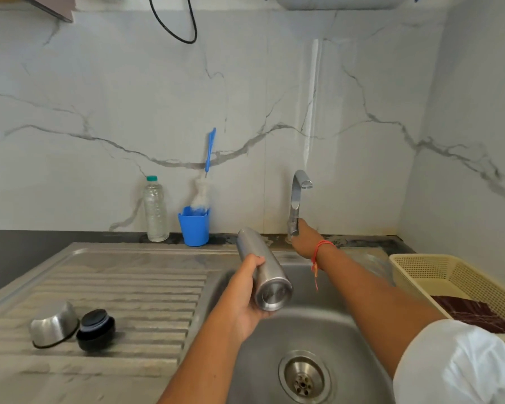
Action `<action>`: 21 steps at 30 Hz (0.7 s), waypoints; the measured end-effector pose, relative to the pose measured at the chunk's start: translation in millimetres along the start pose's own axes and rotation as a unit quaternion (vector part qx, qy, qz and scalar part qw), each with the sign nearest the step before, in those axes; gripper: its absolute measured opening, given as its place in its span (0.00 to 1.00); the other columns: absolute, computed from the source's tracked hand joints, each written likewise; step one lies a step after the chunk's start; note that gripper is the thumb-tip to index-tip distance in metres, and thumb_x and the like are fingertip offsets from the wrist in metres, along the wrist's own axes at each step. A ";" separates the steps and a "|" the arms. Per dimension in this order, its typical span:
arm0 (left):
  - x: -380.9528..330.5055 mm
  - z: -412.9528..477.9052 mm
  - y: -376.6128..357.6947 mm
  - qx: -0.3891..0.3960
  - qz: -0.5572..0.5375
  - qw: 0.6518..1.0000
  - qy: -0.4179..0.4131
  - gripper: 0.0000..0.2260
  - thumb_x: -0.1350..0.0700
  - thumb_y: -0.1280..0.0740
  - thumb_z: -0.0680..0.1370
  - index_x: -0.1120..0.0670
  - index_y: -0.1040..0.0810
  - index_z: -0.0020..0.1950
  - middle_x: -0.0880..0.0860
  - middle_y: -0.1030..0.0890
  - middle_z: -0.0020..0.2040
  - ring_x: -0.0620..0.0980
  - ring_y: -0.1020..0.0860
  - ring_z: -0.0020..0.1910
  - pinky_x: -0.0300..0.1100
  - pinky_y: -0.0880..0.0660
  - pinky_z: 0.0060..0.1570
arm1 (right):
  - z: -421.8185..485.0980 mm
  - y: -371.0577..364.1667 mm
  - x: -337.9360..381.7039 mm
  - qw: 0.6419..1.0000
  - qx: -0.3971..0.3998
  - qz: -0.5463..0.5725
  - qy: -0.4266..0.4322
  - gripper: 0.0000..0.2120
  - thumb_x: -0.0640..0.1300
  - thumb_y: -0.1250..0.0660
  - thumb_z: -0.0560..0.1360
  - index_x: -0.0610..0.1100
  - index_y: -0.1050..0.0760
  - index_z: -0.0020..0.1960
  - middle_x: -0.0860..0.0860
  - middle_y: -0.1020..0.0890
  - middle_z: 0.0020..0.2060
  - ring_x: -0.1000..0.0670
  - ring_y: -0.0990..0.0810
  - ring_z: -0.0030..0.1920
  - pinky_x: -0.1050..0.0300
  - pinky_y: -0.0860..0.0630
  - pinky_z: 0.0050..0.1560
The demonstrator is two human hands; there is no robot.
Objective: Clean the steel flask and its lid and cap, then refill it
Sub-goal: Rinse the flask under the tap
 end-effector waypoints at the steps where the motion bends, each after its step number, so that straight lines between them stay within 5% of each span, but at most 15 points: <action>1: 1.2 2.1 -0.5 0.005 0.000 1.000 0.001 0.18 0.50 0.28 0.76 0.56 0.27 0.62 0.63 0.16 0.54 0.58 0.16 0.51 0.52 0.18 0.44 | 1.6 -1.4 2.0 1.000 -0.002 -0.002 0.002 0.28 0.40 0.41 0.81 0.45 0.44 0.79 0.37 0.24 0.65 0.37 0.24 0.61 0.49 0.26 0.60; 5: 5.8 8.0 -4.4 0.025 -0.003 1.000 0.015 0.19 0.51 0.28 0.76 0.57 0.26 0.63 0.63 0.16 0.53 0.58 0.16 0.48 0.52 0.19 0.43 | -1.7 -11.0 2.0 0.998 0.062 0.007 0.030 0.28 0.35 0.44 0.82 0.45 0.44 0.81 0.37 0.31 0.73 0.38 0.28 0.69 0.54 0.29 0.62; 10: 13.4 9.5 -10.6 0.052 0.012 0.998 0.031 0.22 0.53 0.28 0.75 0.58 0.27 0.66 0.64 0.17 0.58 0.60 0.15 0.50 0.52 0.17 0.42 | -29.6 5.3 -30.9 0.970 0.013 0.218 -0.104 0.17 0.38 0.40 0.82 0.40 0.26 0.70 0.40 0.21 0.64 0.42 0.21 0.60 0.52 0.22 0.58; 14: 20.0 13.1 -18.2 0.085 0.083 0.993 0.027 0.20 0.52 0.29 0.77 0.57 0.26 0.67 0.63 0.16 0.58 0.59 0.16 0.53 0.54 0.17 0.51 | -81.1 -11.6 -25.1 0.850 0.178 0.458 -0.191 0.26 0.59 0.39 0.82 0.36 0.27 0.63 0.35 0.21 0.61 0.36 0.20 0.61 0.39 0.22 0.62; 18: 23.4 12.0 -23.2 0.104 0.195 0.975 -0.001 0.17 0.50 0.29 0.79 0.54 0.23 0.66 0.60 0.14 0.57 0.59 0.16 0.58 0.58 0.20 0.62 | -101.7 -13.1 -22.6 0.830 0.187 0.486 -0.201 0.32 0.60 0.29 0.75 0.38 0.29 0.67 0.37 0.21 0.61 0.37 0.19 0.60 0.39 0.20 0.59; 21: 24.4 14.4 -23.5 0.098 0.236 0.966 -0.025 0.21 0.48 0.26 0.77 0.50 0.24 0.68 0.58 0.14 0.58 0.58 0.15 0.56 0.57 0.17 0.56 | -104.5 -22.0 -29.1 0.810 0.182 0.513 -0.219 0.28 0.54 0.25 0.74 0.39 0.27 0.67 0.37 0.17 0.57 0.36 0.17 0.57 0.37 0.22 0.61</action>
Point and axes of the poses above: each hand's wrist, its own z-axis towards the middle knuckle, its own y-axis out of the back of the hand, x = y × z, the point moved 5 cm from there along z, towards the middle knuckle
